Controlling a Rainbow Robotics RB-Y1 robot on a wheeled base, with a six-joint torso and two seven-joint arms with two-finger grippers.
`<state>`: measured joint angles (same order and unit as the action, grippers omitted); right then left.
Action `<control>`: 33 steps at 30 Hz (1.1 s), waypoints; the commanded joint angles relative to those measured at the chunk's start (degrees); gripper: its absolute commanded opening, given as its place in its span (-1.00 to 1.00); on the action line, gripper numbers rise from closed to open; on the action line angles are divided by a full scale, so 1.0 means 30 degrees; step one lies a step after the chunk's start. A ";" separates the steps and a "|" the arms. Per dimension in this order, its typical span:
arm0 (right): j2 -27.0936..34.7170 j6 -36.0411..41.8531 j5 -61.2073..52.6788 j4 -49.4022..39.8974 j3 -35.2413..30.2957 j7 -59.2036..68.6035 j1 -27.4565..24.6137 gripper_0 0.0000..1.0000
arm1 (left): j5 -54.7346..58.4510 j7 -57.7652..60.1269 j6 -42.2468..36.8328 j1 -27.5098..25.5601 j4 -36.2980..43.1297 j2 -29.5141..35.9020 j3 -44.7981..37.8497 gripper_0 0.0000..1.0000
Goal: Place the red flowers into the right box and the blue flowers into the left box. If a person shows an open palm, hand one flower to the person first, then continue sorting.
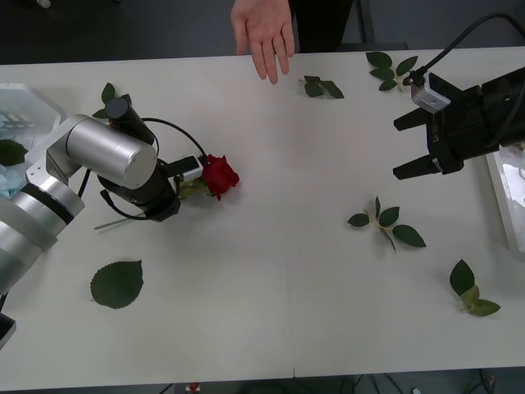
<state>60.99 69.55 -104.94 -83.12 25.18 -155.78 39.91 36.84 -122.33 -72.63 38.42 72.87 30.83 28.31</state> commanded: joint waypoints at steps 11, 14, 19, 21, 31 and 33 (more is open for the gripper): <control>-0.0409 -0.0185 -0.0294 0.0052 -0.0074 0.0261 -0.0063 0.94 | 0.2136 0.0612 -0.1132 0.0349 0.3278 0.1910 -0.0210 -1.00; -0.0409 -0.0185 -0.0294 0.0169 -0.0104 0.0261 -0.0092 0.94 | 0.2985 0.0553 -0.1776 -0.0764 0.5065 0.2613 -0.1645 -1.00; -0.0409 -0.0185 -0.0294 0.0198 -0.0074 0.0261 -0.0063 0.94 | 0.4831 0.0436 -0.2040 -0.2962 0.8229 0.3931 -0.3813 -1.00; -0.0409 -0.0185 -0.0323 0.0198 -0.0104 0.0261 -0.0063 0.94 | 0.5856 0.0377 -0.2069 -0.3870 0.9225 0.4078 -0.4868 -1.00; -0.0380 -0.0126 -0.0323 0.0462 -0.0104 0.0261 -0.0063 0.94 | 1.1364 0.0465 -0.1132 -0.5950 1.1862 0.2291 -0.8794 -1.00; -0.0409 -0.0097 -0.0323 0.0491 -0.0074 0.0261 -0.0092 0.95 | 1.2096 0.0582 -0.0165 -0.5979 1.1862 0.1880 -0.8794 -1.00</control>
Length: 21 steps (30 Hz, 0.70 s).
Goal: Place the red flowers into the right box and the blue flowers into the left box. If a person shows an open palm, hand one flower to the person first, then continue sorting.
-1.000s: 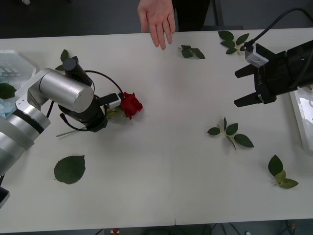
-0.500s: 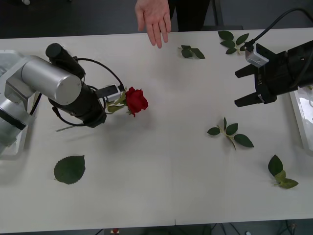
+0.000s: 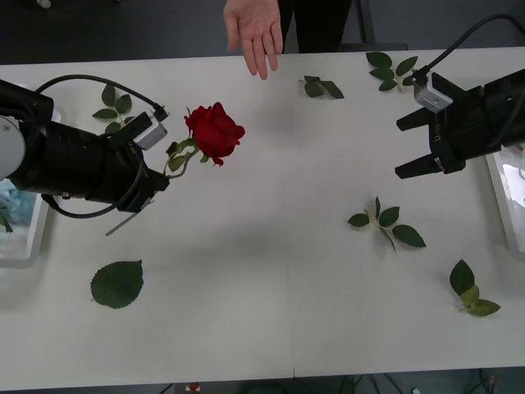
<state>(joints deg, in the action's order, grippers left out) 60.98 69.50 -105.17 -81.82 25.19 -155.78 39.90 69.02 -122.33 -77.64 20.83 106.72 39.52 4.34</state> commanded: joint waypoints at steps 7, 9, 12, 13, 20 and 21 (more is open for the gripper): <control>-0.0403 0.0154 -0.0509 0.0349 -0.0075 0.0261 -0.0059 0.94 | 0.1897 0.2311 0.7483 -0.0058 0.0578 -0.2948 0.0957 -1.00; -0.0433 0.0476 -0.1124 0.0817 -0.0075 0.0261 -0.0088 0.95 | 0.1692 0.3072 0.9885 -0.0028 0.0578 -0.3447 0.2012 -1.00; -0.0696 0.1092 -0.1769 0.1491 -0.0075 0.0261 -0.0059 0.94 | 0.1311 0.3981 1.3108 0.0089 0.0578 -0.4267 0.3535 -1.00; -0.0755 0.1179 -0.1828 0.1579 -0.0075 0.0261 -0.0088 0.95 | 0.1282 0.4127 1.3664 0.0118 0.0549 -0.4413 0.3799 -1.00; -0.1634 0.1355 -0.2589 0.2604 -0.0075 0.0261 -0.0088 0.95 | 0.1897 0.5856 1.9348 0.0499 0.0578 -0.6113 0.6817 -1.00; -0.1780 0.1414 -0.2648 0.2751 -0.0075 0.0261 -0.0088 0.94 | 0.1955 0.5856 1.9905 0.0558 0.0549 -0.6318 0.7139 -1.00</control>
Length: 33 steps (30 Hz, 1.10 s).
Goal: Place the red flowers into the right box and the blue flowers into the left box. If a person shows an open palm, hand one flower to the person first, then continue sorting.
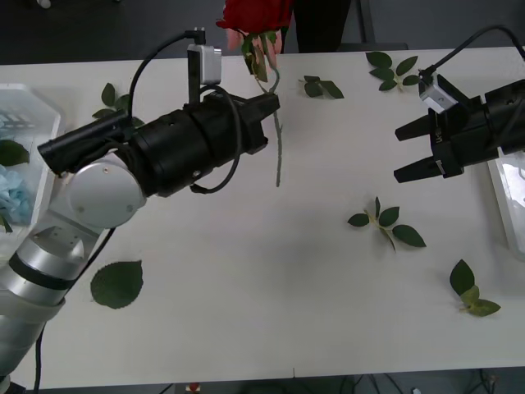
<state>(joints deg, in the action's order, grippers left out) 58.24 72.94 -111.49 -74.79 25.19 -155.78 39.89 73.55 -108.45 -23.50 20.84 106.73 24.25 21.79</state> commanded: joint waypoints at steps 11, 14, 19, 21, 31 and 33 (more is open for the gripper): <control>-0.2128 0.1703 -0.2710 0.1082 -0.0075 0.0261 -0.0082 0.94 | 0.2262 0.1228 0.6370 0.1198 -0.0332 -0.4245 0.4574 -1.00; -0.2303 0.1850 -0.3794 0.1082 -0.0075 0.0261 -0.0082 0.93 | 0.2145 0.1052 0.7044 0.1608 -0.1211 -0.4714 0.5101 -1.00; -0.2713 0.1821 -0.5113 0.1082 -0.0046 0.0261 -0.0053 0.93 | 0.1998 0.0877 0.7278 0.1989 -0.2089 -0.5212 0.5218 -1.00; -0.2860 0.1645 -0.5288 0.1053 -0.0046 0.0261 -0.0053 0.93 | 0.1998 0.0818 0.7278 0.2047 -0.2148 -0.5212 0.5189 -1.00; -0.2889 0.0883 -0.4351 0.0935 -0.0075 0.0261 -0.0053 0.81 | 0.1969 0.0554 0.7718 0.2164 -0.2148 -0.5124 0.5101 -1.00; -0.2743 0.0590 -0.4146 0.1023 -0.0075 0.0261 -0.0053 0.81 | 0.1969 0.0525 0.7718 0.2135 -0.2177 -0.5095 0.5101 -1.00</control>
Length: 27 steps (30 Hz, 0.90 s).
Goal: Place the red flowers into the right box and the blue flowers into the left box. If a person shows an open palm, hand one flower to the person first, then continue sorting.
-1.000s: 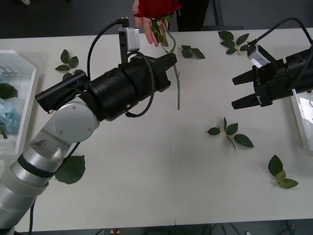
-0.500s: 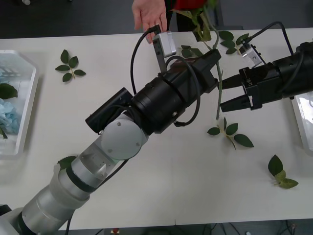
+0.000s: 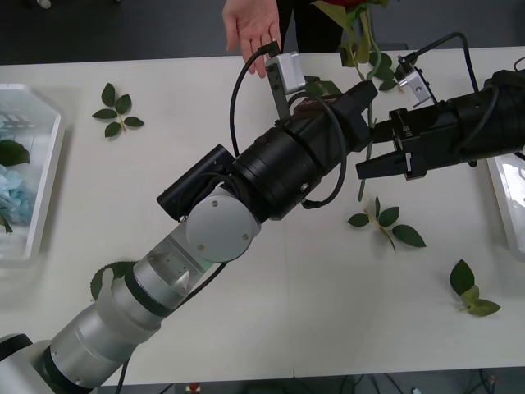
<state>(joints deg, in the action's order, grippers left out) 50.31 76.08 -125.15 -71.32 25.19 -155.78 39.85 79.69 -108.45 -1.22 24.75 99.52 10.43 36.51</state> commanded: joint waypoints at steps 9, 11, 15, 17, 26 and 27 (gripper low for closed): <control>0.0601 0.1592 0.0408 0.0041 -0.0544 0.0424 -0.0012 0.81 | -0.0081 0.0319 0.0465 0.0833 0.0225 -0.0255 0.0046 -1.00; 0.0601 0.1767 0.0408 0.0041 -0.0544 0.0453 -0.0042 0.81 | -0.0110 0.0290 0.0465 0.0862 0.0225 -0.0226 -0.0071 -1.00; 0.0250 0.1943 0.0408 0.0041 -0.0544 0.0600 -0.0042 0.64 | -0.0110 0.0202 0.0465 0.0862 0.0225 -0.0109 -0.0188 -1.00; 0.0045 0.1943 0.0408 0.0041 -0.0544 0.0746 -0.0042 0.29 | -0.0110 0.0172 0.0465 0.0862 0.0225 -0.0050 -0.0188 -1.00; -0.0570 0.1709 0.0350 0.0041 -0.0544 0.1537 -0.0042 -1.00 | -0.0081 0.0085 0.0465 0.0892 0.0225 0.0096 -0.0335 -1.00; -0.0600 0.1709 0.0350 0.0041 -0.0544 0.1625 -0.0042 -1.00 | -0.0110 0.0085 0.0465 0.0892 0.0225 0.0096 -0.0364 -1.00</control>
<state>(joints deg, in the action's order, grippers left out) 49.88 81.41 -124.18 -70.91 25.00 -152.58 39.85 79.68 -108.45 -0.52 24.75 99.42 10.45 36.47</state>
